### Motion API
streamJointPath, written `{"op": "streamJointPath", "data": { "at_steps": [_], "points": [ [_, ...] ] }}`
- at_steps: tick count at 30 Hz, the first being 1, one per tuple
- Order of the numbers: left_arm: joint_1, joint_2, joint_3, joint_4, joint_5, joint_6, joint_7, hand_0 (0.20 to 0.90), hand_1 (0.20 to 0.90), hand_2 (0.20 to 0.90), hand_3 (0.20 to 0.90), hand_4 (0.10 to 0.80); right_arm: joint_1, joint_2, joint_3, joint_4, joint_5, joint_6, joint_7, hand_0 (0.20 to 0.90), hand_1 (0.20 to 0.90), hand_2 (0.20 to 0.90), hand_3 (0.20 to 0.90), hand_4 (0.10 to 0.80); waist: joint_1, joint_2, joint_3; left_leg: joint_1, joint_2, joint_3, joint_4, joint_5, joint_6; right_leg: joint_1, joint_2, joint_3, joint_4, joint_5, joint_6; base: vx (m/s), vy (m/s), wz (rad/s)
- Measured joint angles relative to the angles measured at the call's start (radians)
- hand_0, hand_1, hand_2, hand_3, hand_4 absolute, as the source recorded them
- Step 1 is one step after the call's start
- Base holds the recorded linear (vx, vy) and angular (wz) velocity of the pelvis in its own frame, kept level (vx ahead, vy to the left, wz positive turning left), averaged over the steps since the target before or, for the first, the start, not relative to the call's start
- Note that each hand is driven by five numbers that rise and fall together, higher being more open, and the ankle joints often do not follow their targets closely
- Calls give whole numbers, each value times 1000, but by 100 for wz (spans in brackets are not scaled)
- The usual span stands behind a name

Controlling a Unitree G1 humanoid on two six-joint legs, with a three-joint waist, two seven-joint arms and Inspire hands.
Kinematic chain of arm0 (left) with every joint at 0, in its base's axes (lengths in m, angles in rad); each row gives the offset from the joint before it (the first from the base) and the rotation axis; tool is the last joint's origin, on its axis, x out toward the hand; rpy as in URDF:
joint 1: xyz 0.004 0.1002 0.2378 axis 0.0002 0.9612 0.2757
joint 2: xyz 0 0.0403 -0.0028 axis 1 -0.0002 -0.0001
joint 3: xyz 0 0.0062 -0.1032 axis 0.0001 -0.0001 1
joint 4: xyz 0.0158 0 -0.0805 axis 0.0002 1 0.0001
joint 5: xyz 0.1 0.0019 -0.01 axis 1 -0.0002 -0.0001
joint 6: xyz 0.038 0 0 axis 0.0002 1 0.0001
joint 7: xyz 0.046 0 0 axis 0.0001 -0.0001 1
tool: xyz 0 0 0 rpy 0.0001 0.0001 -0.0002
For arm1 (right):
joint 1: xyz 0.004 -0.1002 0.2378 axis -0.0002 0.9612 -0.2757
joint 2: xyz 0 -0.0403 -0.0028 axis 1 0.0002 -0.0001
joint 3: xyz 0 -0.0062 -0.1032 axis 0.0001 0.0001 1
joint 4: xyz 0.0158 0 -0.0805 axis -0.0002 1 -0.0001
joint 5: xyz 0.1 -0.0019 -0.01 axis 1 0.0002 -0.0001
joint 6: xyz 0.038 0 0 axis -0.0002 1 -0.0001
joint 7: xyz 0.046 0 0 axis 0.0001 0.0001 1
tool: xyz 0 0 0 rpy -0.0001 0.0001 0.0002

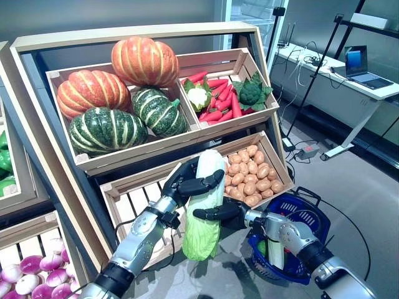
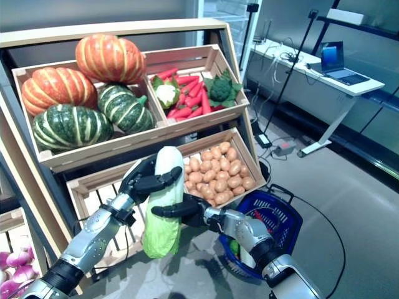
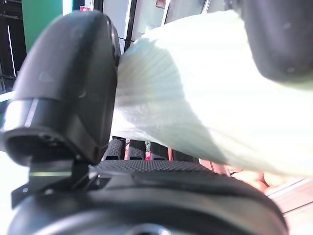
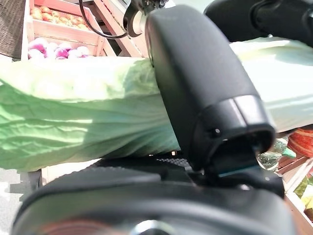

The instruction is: Put vegetables into the basket

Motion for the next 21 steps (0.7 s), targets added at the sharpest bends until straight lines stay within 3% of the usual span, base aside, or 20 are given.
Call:
{"op": "streamJointPath", "data": {
  "at_steps": [1,2,3,13,21],
  "points": [
    [0,0,0,0,-2,0,0,300,300,300,300,400,1,-1,0,-1,-1,-2,0,300,300,300,300,400,0,0,0,-1,0,0,0,0,0,-1,0,0,0,0,0,0,0,0],
    [0,0,-1,0,-2,0,0,387,387,387,387,458,5,-3,0,-2,-2,-8,0,300,300,300,300,400,0,0,0,-2,0,0,0,0,0,-2,0,0,0,0,0,0,0,0],
    [0,0,-2,0,-2,0,0,900,900,900,900,800,10,-3,0,-3,-2,-14,0,300,300,300,300,400,0,0,0,-3,0,0,0,0,0,-3,0,0,0,0,0,0,0,0],
    [44,12,-6,-23,85,4,-92,900,900,900,900,800,174,-38,-36,-43,-13,-57,-24,300,300,300,300,400,-4,2,-4,-11,1,3,-1,0,0,-12,-1,4,0,0,0,3,0,0],
    [88,8,65,-47,100,-6,-50,900,900,900,900,800,356,-58,-192,62,-29,-75,-111,300,300,300,300,400,-35,8,-6,-9,2,7,-1,-1,1,-12,-1,10,0,0,0,30,-15,-1]
  ]
}}
